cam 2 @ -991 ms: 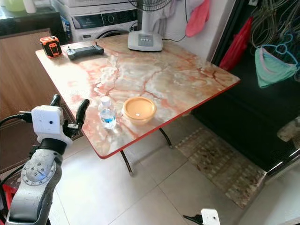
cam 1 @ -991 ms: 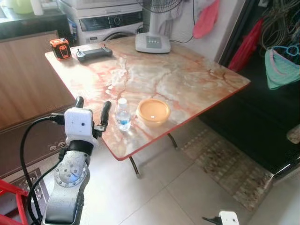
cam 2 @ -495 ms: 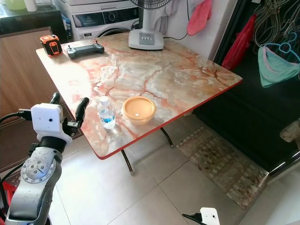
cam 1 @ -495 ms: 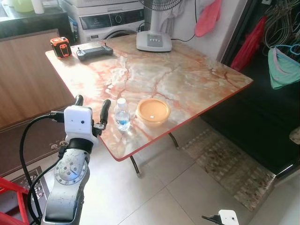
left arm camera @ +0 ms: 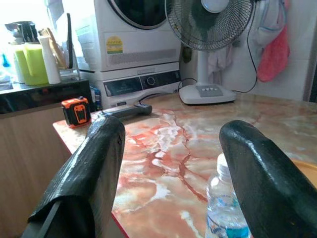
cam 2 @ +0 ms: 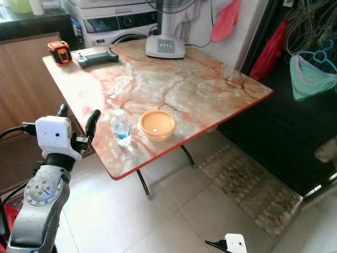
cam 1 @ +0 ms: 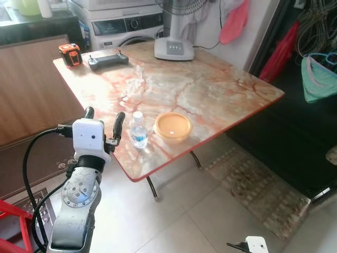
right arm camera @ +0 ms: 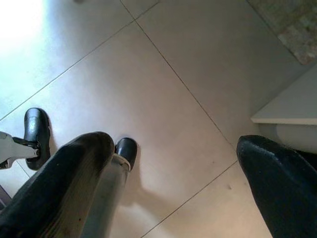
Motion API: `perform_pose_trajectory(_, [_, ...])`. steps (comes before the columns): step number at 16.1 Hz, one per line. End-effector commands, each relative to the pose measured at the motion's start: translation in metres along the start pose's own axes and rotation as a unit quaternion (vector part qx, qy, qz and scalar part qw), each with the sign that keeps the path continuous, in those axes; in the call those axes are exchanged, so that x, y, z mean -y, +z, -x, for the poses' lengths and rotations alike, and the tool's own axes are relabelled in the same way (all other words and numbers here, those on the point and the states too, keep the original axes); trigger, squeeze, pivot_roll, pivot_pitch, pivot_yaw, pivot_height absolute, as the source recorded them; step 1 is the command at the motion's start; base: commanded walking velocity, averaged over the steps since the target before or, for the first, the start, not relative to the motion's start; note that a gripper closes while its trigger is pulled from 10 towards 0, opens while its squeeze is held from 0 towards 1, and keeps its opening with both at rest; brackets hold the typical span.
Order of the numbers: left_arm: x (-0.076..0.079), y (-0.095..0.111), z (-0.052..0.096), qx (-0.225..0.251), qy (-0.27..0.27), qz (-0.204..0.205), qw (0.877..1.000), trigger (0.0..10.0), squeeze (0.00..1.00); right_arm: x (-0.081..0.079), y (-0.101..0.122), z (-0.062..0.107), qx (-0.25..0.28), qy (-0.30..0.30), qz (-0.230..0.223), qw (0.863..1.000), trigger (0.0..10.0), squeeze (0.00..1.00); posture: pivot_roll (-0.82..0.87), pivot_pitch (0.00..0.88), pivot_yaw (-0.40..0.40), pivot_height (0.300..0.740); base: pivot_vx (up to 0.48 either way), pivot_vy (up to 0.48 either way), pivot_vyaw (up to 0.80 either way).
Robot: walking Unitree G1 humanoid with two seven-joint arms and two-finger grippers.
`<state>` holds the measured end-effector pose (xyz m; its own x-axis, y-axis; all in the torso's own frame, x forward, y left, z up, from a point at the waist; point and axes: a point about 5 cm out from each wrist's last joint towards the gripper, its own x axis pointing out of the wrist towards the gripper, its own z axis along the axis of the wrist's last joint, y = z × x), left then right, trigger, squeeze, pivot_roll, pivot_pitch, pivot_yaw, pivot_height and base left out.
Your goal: Restocking fridge
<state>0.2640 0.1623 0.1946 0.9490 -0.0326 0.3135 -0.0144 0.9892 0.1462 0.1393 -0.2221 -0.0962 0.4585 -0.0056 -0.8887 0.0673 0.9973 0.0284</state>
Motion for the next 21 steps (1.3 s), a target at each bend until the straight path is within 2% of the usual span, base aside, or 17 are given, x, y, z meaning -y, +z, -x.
perform_pose_trajectory(1, [0.003,0.004,-0.003,0.006,-0.006,0.001,1.0,10.0,0.0,0.003,0.001,0.001,-0.001,-0.004,0.003,1.0,10.0,0.0,0.2,0.0,-0.104,0.74,0.266,0.0,0.0])
perform_pose_trajectory(6, [0.009,0.007,-0.005,0.01,-0.018,-0.003,1.0,10.0,0.0,0.003,0.001,0.001,0.003,-0.003,-0.011,1.0,10.0,0.0,0.2,0.0,-0.108,0.74,0.273,0.0,0.0])
perform_pose_trajectory(14, [0.011,0.01,-0.005,0.013,-0.022,-0.014,1.0,10.0,0.0,0.003,0.0,0.001,0.001,-0.001,-0.006,1.0,10.0,0.0,0.2,0.0,-0.109,0.74,0.246,0.0,0.0])
perform_pose_trajectory(15, [0.014,0.011,-0.005,0.016,-0.029,-0.02,0.999,10.0,0.0,0.003,0.0,0.001,0.0,-0.001,-0.006,1.0,10.0,0.0,0.2,0.0,-0.11,0.74,0.0,0.0,0.0])
perform_pose_trajectory(17, [0.021,0.015,-0.005,0.012,-0.055,-0.007,0.998,10.0,0.0,0.003,0.0,0.001,-0.001,-0.001,-0.004,1.0,10.0,0.0,0.21,0.0,-0.111,0.74,0.0,0.0,0.0])
perform_pose_trajectory(20, [0.027,0.031,-0.008,0.031,-0.078,-0.014,0.996,10.0,0.0,0.003,0.0,0.001,-0.001,0.001,0.001,1.0,10.0,0.0,0.21,0.0,-0.111,0.74,0.0,0.0,0.0])
perform_pose_trajectory(21, [0.031,0.036,-0.01,0.024,-0.095,-0.017,0.995,10.0,0.0,0.002,0.0,0.001,-0.001,0.001,0.001,1.0,10.0,0.0,0.21,0.0,-0.11,0.74,0.0,0.0,0.0])
